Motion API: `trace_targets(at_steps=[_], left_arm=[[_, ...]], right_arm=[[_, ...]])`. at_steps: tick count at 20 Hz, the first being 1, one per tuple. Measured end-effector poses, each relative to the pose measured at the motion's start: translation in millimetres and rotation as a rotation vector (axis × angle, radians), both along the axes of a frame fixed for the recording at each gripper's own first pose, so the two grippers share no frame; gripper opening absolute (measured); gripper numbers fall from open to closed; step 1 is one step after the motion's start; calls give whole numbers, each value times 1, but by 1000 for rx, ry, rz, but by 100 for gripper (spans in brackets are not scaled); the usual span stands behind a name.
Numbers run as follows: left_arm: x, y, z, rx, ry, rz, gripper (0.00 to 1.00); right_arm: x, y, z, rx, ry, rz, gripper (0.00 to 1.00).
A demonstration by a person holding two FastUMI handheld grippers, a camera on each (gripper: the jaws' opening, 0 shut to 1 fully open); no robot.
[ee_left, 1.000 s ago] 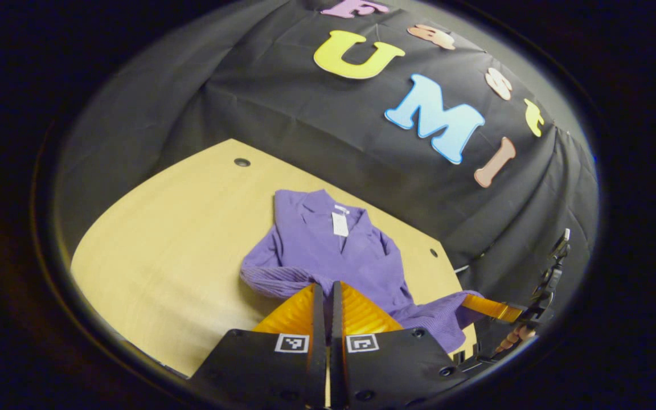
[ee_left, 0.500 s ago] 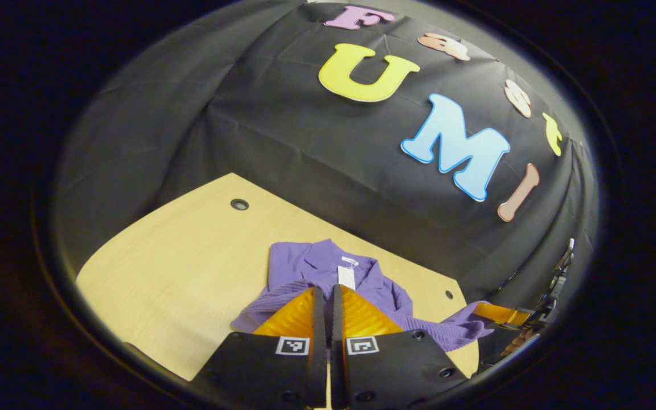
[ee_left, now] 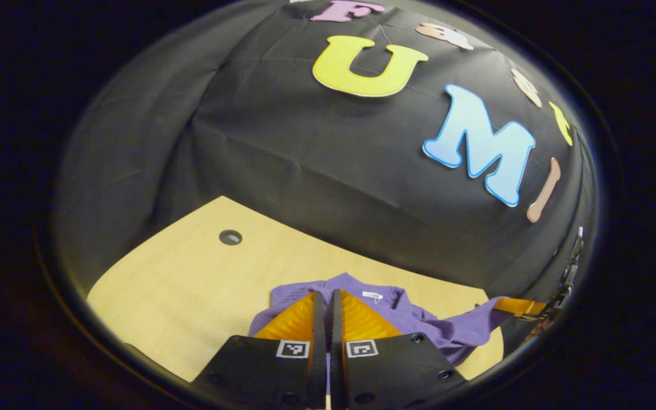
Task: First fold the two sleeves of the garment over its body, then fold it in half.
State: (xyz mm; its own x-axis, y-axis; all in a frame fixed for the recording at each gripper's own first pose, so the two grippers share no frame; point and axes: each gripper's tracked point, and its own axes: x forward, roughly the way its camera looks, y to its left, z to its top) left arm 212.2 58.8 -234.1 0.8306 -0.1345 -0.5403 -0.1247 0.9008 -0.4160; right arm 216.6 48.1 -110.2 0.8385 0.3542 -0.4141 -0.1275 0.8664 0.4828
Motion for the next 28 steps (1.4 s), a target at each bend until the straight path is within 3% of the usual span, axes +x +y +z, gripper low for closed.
trace_targets(at_steps=[10,15,17,20,21,22,23,24,25,27,28], left_arm=[[69,-16,-64,141,-16,-55,9],[78,-26,-93,218,17,-90,9],[82,-30,-94,230,21,-104,10],[76,-36,-94,231,38,-132,17],[75,-37,-93,236,45,-135,24],[73,-38,-89,237,44,-140,37],[72,-38,-85,238,41,-140,49],[71,-40,-77,231,31,-138,62],[69,-40,-68,229,17,-130,75],[66,-40,-49,234,-15,-119,80],[64,-41,-39,238,-29,-119,83]], right_arm=[[66,6,-45,-111,-1,-44,2],[72,7,-69,-219,13,-50,2],[71,7,-67,-258,-2,-45,7],[69,7,-65,-300,-7,-37,6],[66,7,-64,-310,-9,-32,8],[64,5,-61,-326,-14,-36,19],[61,2,-54,-341,-29,-37,20],[59,0,-48,-352,-43,-41,44],[57,-2,-42,-357,-57,-44,50],[53,-9,-25,-367,-90,-59,76],[50,-13,-14,-372,-109,-68,81]])
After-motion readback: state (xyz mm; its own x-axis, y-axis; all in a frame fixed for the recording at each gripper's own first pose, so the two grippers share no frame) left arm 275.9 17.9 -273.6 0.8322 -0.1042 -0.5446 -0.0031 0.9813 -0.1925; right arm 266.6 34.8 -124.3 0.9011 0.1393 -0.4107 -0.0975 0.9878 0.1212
